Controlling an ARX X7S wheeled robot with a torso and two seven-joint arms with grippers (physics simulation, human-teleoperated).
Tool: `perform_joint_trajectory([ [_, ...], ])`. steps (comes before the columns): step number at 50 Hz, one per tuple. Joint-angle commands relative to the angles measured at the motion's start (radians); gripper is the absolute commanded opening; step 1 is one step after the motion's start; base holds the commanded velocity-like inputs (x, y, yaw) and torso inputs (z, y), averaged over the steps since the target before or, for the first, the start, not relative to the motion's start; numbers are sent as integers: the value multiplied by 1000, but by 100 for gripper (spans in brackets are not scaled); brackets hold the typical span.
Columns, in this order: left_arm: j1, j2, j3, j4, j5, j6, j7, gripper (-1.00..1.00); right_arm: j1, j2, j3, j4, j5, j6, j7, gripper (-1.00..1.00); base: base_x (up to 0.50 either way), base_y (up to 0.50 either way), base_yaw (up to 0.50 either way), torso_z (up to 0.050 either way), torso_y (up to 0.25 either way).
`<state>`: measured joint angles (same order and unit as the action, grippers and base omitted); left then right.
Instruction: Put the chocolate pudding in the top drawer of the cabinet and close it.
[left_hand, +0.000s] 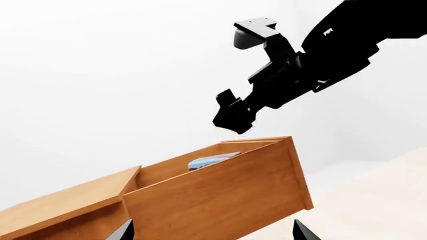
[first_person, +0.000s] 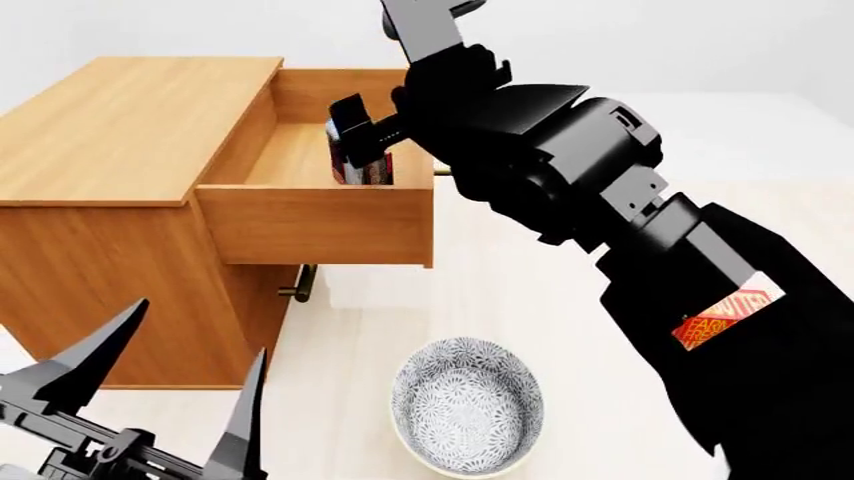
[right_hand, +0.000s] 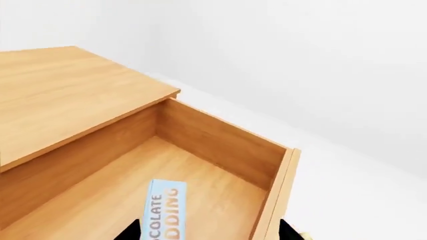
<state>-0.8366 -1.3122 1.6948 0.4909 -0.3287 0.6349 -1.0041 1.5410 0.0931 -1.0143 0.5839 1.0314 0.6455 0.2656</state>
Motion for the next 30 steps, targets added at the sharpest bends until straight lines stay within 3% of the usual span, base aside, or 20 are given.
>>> perform_joint_trajectory([
  [1,1,10,-1,-2,-5,-11,8,100,7,2,18,9,-4,-31,21,100,0,0,0,0,0],
  [30,6,13,-7,9,1,-29,11,100,28,-4,103,98,11,-132,100,100,0,0,0,0,0],
])
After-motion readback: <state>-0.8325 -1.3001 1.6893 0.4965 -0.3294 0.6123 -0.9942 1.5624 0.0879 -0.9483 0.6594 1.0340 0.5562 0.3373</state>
